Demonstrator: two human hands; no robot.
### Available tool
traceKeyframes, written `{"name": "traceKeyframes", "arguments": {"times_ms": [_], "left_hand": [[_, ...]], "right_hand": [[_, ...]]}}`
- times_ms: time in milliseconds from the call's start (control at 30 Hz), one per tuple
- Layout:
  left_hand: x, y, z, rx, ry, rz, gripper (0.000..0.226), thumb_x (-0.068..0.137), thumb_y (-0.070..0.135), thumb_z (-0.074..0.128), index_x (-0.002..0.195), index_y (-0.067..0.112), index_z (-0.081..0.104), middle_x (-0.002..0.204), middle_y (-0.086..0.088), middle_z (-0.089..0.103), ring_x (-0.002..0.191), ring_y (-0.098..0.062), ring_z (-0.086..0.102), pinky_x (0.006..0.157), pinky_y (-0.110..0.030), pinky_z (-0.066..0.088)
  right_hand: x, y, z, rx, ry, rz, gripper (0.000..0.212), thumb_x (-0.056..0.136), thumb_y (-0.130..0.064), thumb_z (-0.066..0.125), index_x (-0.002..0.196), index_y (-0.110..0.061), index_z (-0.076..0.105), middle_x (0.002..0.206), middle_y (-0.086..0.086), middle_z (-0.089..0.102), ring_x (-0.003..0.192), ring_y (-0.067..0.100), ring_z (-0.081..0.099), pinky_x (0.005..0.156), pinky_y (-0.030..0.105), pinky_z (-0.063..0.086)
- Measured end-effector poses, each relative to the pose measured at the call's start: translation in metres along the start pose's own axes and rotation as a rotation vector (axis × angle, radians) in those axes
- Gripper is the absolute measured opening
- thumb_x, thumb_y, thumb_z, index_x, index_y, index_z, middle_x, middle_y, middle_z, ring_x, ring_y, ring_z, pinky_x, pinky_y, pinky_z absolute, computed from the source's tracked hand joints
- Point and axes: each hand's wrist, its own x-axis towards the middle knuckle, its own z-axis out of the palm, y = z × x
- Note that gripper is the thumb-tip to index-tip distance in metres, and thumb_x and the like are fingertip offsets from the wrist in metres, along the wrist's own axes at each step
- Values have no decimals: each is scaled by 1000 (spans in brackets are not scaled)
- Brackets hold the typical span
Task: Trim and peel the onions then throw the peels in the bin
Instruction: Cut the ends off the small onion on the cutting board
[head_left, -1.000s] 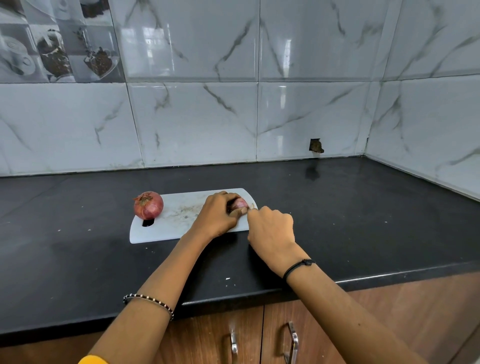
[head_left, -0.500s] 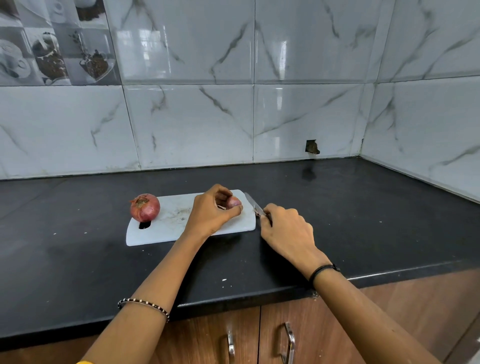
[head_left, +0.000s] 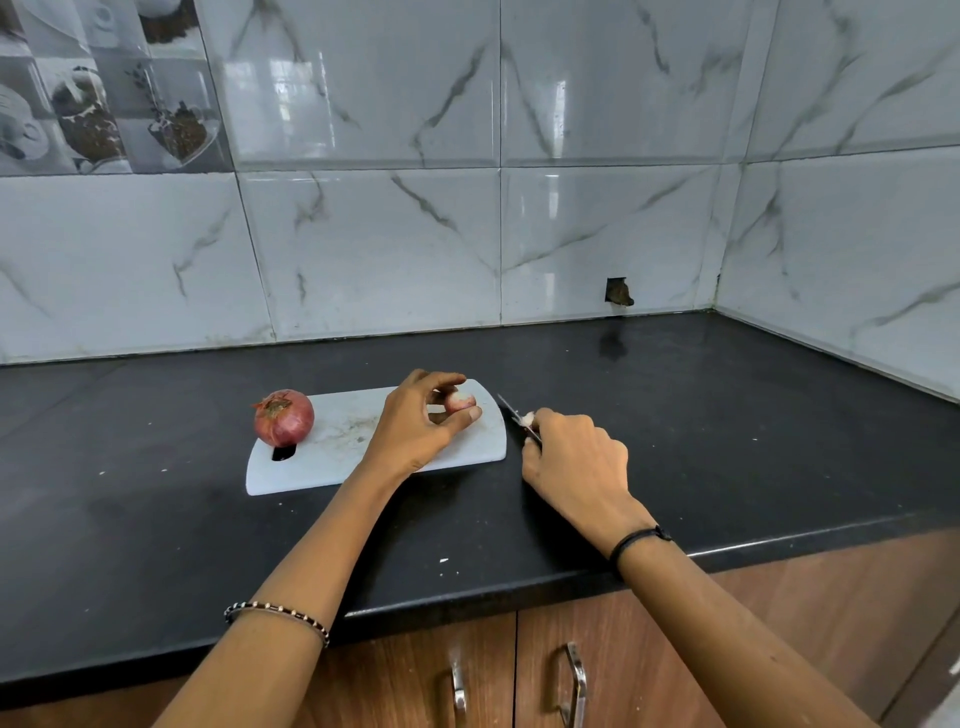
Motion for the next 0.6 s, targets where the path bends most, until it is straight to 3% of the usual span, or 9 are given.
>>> {"name": "traceKeyframes", "arguments": {"times_ms": [133,233,433,600], "left_hand": [[1,-5,-1,70,-52,4,28,92,29,76,119,26,71,116,3,56,103,-1,61,76,1,41],[1,-5,-2,59,-85,0,21,92,29,75,112,26,70,117,3,55,102,1,61,76,1,41],[0,-6,0,-25,-142,-7,28,82,35,85,103,29,69,108,10,66,99,-4,67,85,-20,52],[-2,-4,-1,26,-103,21,28,82,35,84,107,32,71,105,15,67,93,-1,63,79,-15,49]], "right_hand": [[1,-11,4,59,-26,-5,17,99,-24,46,103,-14,59,95,4,58,80,30,48,66,34,36],[-1,-13,9,149,-4,10,17,99,-29,46,96,-15,56,91,4,60,80,31,51,67,35,39],[-3,-8,10,382,13,60,22,101,-37,47,106,-21,61,93,1,68,88,29,63,75,41,53],[-1,-4,12,489,-9,106,22,99,-39,49,108,-26,65,92,-2,69,90,26,64,77,42,55]]}}
